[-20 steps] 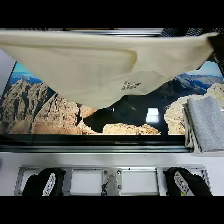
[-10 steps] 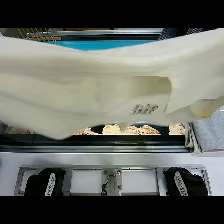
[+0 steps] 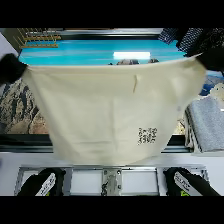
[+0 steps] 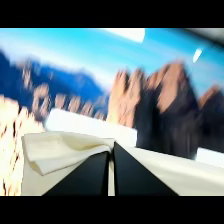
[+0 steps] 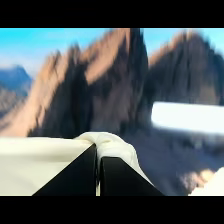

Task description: Fold the clothes and pants, and hang the long-sleeved shirts on hangers.

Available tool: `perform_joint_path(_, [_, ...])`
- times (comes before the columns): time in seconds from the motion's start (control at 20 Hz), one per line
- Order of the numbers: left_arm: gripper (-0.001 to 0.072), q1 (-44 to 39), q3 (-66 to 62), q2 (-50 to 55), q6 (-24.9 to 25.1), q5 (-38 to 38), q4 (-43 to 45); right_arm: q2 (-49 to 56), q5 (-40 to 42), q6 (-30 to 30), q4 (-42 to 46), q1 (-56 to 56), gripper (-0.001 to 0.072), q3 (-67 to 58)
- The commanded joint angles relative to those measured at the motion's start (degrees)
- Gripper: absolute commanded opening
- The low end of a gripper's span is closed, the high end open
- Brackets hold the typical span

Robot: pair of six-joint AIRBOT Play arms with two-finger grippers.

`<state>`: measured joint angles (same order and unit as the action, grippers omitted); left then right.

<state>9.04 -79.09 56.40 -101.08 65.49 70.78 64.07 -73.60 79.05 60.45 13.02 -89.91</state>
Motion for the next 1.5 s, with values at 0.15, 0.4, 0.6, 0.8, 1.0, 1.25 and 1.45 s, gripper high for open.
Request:
perform_joint_path(0.15, [0.0005,-3.6,-2.8,30.7,2.2,-8.4,-0.3,27.0,5.5,2.1,6.8,-5.9,0.0009,-0.1])
perform_joint_path(0.4, [0.0005,-5.2,-12.1,41.4,2.6,-13.6,-0.3,31.9,17.0,3.1,6.8,-6.9,0.001,-0.1])
perform_joint_path(0.6, [0.0005,-4.5,-14.4,42.6,2.5,-13.1,0.1,30.6,17.0,3.5,8.1,-6.3,0.0009,0.3])
perform_joint_path(0.8, [0.0005,-4.5,-5.9,39.8,2.7,-14.8,0.3,27.6,16.7,3.8,11.6,-6.7,0.0009,7.0])
perform_joint_path(1.0, [0.0005,-4.5,6.9,36.5,2.7,-19.7,0.1,26.3,16.7,3.7,11.3,-6.8,0.001,15.5])
perform_joint_path(1.25, [0.0028,-4.5,13.4,36.4,2.7,-21.2,-3.4,26.6,17.6,3.7,8.8,-7.1,0.0023,19.7])
perform_joint_path(1.45, [0.056,-2.8,13.4,31.3,1.2,-19.0,-3.5,22.6,16.8,3.7,7.6,-6.1,0.0511,19.5])
